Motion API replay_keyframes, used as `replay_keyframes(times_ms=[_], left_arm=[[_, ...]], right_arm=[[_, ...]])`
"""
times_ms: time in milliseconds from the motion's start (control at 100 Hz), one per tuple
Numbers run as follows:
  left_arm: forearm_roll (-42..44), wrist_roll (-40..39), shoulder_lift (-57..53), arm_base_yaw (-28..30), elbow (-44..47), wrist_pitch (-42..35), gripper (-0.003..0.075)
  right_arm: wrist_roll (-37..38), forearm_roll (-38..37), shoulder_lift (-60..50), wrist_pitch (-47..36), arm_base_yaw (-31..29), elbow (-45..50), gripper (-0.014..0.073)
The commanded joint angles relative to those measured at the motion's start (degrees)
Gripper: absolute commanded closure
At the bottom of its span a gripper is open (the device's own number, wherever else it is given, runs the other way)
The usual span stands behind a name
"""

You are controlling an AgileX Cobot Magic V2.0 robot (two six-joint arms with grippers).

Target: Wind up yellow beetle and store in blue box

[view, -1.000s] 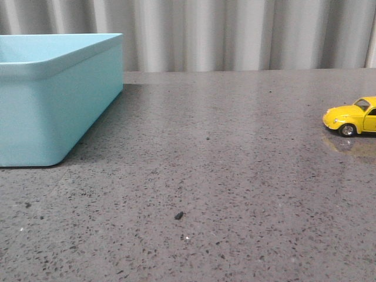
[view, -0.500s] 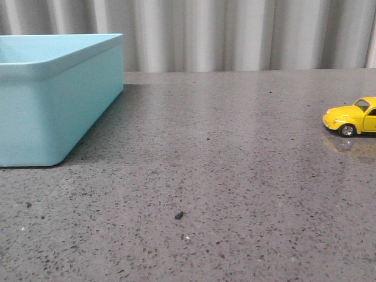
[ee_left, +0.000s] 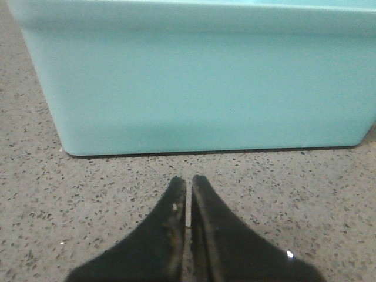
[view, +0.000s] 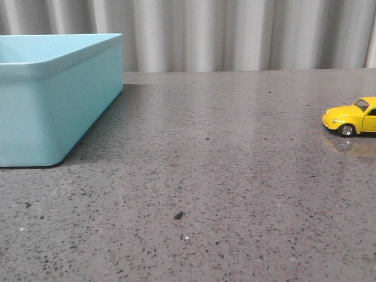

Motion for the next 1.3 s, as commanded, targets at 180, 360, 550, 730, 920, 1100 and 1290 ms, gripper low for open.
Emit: replay_keyframes(times_ms=[180, 360, 550, 730, 920, 1100, 1290], left_arm=[[-0.76, -0.66, -1.70, 0.03, 1.54, -2.14, 0.0741], [-0.76, -0.66, -1.70, 0.03, 1.54, -2.14, 0.0741], [-0.76, -0.66, -1.70, 0.03, 1.54, -2.14, 0.0741], [-0.76, -0.66, -1.70, 0.03, 1.54, -2.14, 0.0741], [-0.76, -0.66, -1.70, 0.03, 1.54, -2.14, 0.0741], [-0.76, -0.66, -1.70, 0.03, 1.54, -2.59, 0.0741], [-20.50, -0.66, -1.70, 0.03, 1.54, -6.87, 0.0741]], right_arm=[[0.10, -0.92, -0.79, -2.56, -0.20, 1.32, 0.0655], [0.10, -0.92, -0.79, -2.56, -0.20, 1.32, 0.0655], [0.10, -0.92, -0.79, -2.56, -0.20, 1.32, 0.0655], [0.10, -0.92, -0.79, -2.56, -0.20, 1.23, 0.0655], [-0.02, -1.81, -0.79, -5.69, -0.20, 1.23, 0.0655], [-0.02, -2.42, -0.79, -11.21, -0.20, 1.23, 0.0655], [-0.02, -2.42, -0.79, -15.12, -0.20, 1.23, 0.0655]])
